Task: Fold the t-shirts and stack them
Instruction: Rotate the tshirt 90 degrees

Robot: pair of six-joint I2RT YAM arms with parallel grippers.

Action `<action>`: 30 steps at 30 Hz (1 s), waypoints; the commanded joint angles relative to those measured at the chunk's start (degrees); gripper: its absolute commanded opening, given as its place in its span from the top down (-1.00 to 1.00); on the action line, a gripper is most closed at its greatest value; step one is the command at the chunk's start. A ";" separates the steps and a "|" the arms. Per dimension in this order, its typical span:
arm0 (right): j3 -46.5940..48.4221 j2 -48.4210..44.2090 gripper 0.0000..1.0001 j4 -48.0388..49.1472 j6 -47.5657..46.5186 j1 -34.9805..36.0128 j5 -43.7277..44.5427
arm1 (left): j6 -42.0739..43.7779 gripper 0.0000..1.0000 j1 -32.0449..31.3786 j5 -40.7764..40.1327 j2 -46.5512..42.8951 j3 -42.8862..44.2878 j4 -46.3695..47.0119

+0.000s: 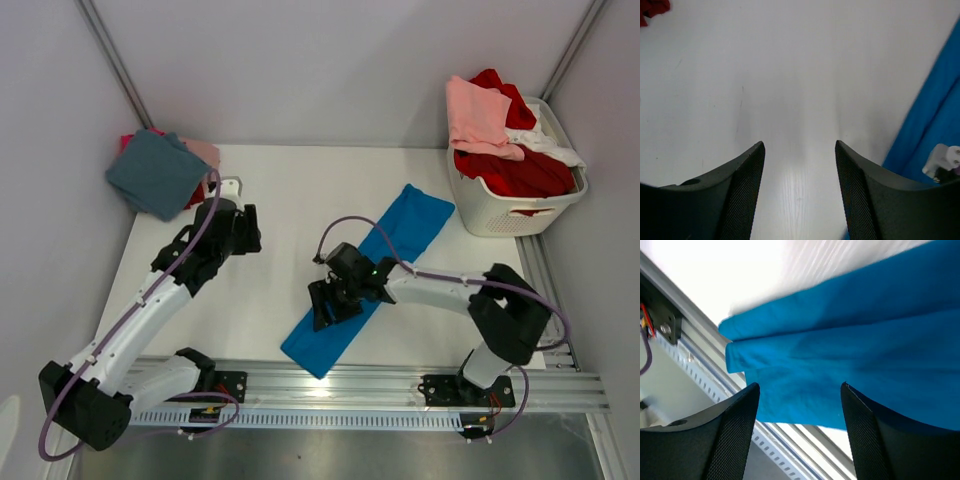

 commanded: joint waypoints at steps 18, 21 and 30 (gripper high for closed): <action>35.90 20.16 -0.42 -13.77 -7.33 -28.59 53.58 | -5.08 -0.17 -27.27 17.94 4.08 -9.89 12.18; 37.06 20.96 -0.43 -13.87 -7.24 -29.91 57.45 | -5.16 -0.18 -28.43 21.01 1.63 -12.79 13.33; 36.36 20.69 -0.40 -14.39 -6.19 -34.22 60.80 | -6.74 -0.18 -31.59 18.21 1.61 -14.55 10.61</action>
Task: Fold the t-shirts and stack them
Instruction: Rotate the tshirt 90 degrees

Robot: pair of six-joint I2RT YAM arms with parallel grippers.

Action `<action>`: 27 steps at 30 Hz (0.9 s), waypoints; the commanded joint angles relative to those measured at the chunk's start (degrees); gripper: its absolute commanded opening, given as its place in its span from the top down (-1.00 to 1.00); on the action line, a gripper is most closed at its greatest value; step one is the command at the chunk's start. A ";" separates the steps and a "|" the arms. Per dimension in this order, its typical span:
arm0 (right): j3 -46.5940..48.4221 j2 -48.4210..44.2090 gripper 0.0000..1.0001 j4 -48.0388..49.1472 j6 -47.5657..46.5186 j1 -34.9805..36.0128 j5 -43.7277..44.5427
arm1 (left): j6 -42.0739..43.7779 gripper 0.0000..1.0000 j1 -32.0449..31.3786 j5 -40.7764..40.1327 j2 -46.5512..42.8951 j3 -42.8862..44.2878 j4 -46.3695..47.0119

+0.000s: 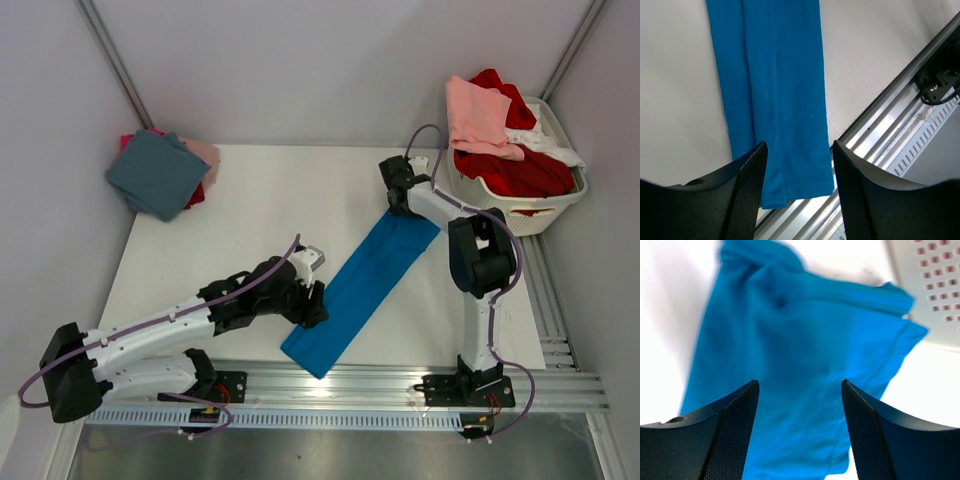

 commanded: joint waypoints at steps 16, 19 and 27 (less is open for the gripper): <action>-3.53 0.25 -0.33 -0.27 3.70 -3.72 -2.08 | -1.64 -0.07 -7.01 -3.03 18.34 1.21 -0.18; -3.88 0.60 -0.32 0.25 3.71 -3.81 -4.02 | -2.34 -0.03 -7.10 -3.03 21.86 2.27 -1.50; 0.76 4.54 -0.17 -0.18 3.44 -3.81 -10.43 | -4.36 0.16 -7.18 -2.68 26.80 3.76 -5.11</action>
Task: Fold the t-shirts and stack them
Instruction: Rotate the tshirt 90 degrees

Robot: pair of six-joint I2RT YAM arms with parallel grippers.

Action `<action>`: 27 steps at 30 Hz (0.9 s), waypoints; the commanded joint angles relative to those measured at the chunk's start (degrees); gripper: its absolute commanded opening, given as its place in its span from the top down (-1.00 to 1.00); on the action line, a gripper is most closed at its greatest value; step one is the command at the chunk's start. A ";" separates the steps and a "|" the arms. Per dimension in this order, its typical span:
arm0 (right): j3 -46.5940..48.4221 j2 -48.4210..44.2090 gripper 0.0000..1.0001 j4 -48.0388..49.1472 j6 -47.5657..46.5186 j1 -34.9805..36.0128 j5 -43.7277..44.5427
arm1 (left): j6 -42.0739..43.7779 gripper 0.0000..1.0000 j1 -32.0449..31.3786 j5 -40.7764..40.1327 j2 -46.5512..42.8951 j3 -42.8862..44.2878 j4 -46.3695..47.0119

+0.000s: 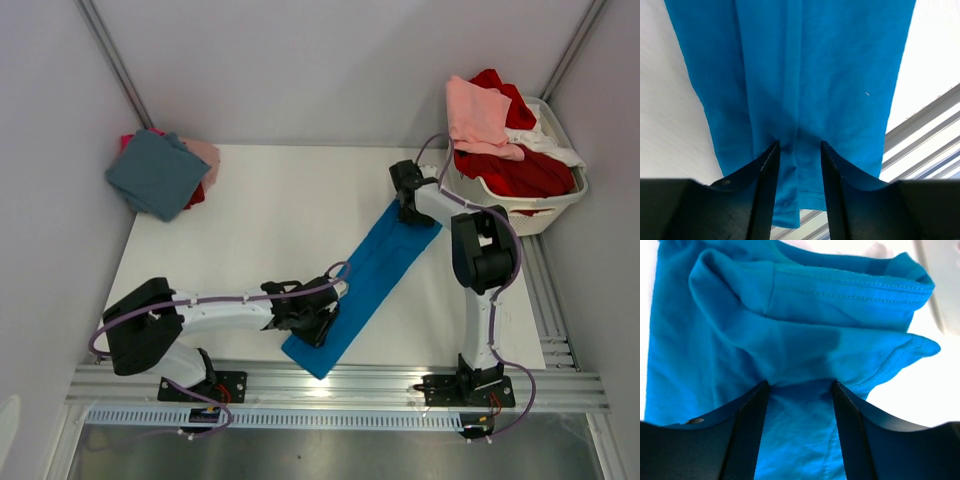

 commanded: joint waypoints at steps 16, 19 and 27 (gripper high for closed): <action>46.53 29.55 -0.06 -12.53 -0.33 2.78 -25.79 | -6.40 0.22 -3.29 4.69 -2.15 -1.21 -3.06; 52.43 32.99 -0.10 -10.78 1.34 3.22 -33.00 | -6.22 0.21 -4.51 6.01 -2.33 -0.33 -3.32; 50.25 33.87 -0.14 -0.32 3.37 5.24 -45.22 | -1.49 0.18 -11.19 12.77 -0.67 3.44 0.98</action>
